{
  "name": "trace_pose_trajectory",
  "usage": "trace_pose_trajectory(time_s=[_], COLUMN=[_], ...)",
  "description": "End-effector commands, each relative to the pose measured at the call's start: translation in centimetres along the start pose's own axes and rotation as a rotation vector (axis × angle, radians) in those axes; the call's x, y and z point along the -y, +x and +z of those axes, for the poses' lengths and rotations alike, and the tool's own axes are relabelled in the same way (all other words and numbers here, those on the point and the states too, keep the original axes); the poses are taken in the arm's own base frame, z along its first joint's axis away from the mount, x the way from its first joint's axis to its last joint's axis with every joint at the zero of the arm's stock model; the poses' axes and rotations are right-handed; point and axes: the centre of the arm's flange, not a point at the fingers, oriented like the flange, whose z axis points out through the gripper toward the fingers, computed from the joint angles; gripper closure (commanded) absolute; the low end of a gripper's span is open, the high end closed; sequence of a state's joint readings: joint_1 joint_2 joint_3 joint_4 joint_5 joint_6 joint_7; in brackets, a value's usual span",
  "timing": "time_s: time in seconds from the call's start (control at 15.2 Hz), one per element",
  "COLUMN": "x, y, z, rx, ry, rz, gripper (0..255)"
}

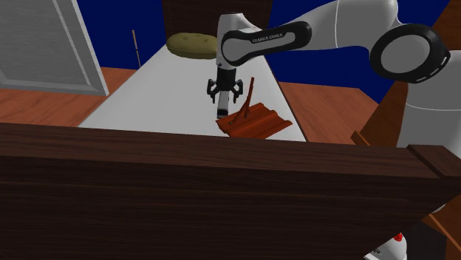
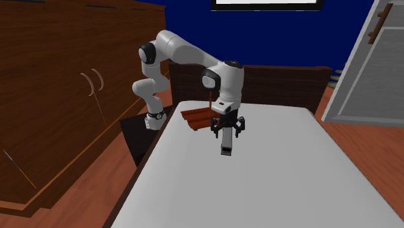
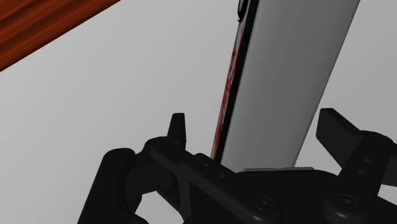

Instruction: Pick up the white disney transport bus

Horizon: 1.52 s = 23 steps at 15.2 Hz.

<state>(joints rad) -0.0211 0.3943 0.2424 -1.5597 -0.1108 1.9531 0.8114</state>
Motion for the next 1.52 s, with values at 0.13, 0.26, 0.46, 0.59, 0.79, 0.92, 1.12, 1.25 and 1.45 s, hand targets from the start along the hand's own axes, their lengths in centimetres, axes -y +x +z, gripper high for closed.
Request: trace_pose_trajectory(time_s=[0.13, 0.26, 0.46, 0.59, 0.79, 0.92, 1.12, 1.25, 1.45], x=[0.0, 0.0, 0.0, 0.0, 0.0, 0.0, 0.0, 0.0, 0.0], y=[-0.1, -0.1, -0.1, -0.1, 0.0, 0.0, 0.0, 0.0, 0.0], z=[0.6, 0.6, 0.6, 0.6, 0.2, -0.9, -2.5, -3.5, -5.1], rx=[0.000, 0.000, 0.000, 0.000, 0.000, 0.000, 0.000, 0.000, 0.000], ry=[0.000, 0.000, 0.000, 0.000, 0.000, 0.000, 0.000, 0.000, 0.000], rz=[0.000, 0.000, 0.000, 0.000, 0.000, 0.000, 0.000, 0.000, 0.000], gripper=[255, 255, 255, 255, 255, 255, 255, 255, 255])
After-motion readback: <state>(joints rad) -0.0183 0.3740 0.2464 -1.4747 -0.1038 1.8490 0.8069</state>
